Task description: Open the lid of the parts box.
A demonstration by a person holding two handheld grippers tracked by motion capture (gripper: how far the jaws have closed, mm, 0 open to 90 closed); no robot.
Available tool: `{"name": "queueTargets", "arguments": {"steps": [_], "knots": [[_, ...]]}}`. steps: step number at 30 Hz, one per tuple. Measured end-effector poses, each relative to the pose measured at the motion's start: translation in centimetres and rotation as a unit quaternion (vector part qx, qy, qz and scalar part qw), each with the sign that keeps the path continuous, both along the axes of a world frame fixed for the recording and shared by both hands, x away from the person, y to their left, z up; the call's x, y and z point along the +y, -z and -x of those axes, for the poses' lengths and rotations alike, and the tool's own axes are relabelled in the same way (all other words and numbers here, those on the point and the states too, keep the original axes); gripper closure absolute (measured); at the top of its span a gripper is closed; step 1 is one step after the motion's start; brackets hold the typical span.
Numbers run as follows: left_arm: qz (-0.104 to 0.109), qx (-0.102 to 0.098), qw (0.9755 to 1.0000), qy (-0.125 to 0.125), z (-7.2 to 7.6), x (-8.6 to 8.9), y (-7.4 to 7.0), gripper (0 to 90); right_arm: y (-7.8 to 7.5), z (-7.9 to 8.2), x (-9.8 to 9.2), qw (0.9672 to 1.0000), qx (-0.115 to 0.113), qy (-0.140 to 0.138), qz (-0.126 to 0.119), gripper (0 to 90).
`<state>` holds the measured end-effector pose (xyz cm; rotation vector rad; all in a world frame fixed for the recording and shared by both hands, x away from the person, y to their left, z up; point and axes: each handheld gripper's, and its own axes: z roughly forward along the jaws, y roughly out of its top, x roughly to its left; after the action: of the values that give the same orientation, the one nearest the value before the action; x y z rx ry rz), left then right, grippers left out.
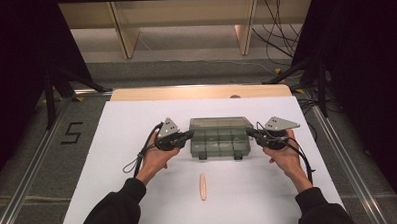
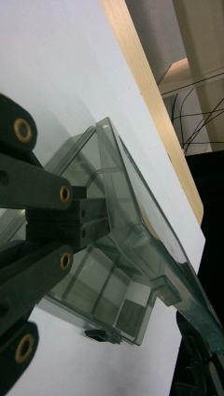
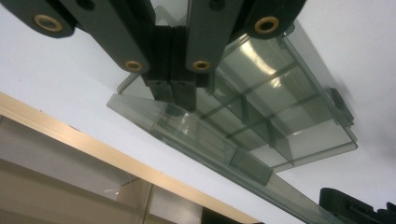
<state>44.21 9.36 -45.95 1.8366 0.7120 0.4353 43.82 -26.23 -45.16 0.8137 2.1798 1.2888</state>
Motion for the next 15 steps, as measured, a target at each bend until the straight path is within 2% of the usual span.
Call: {"name": "queueTargets", "arguments": {"steps": [10, 14, 15], "knots": [[0.009, -0.009, 0.9999, -0.003, -0.51, -0.36, -0.81, 89.9, -0.13, -0.63, 0.07, 0.9998, -0.013, 0.013, -0.008, 90.0], [0.008, -0.014, 0.9998, -0.008, -0.78, -0.26, -0.68, 89.8, -0.14, -0.87, 0.26, 0.9997, -0.015, 0.016, -0.012, 90.0], [0.01, -0.013, 0.9998, -0.01, -0.84, -0.25, -0.63, 89.9, -0.17, -0.94, 0.42, 0.9998, -0.007, 0.018, -0.011, 90.0]]}}
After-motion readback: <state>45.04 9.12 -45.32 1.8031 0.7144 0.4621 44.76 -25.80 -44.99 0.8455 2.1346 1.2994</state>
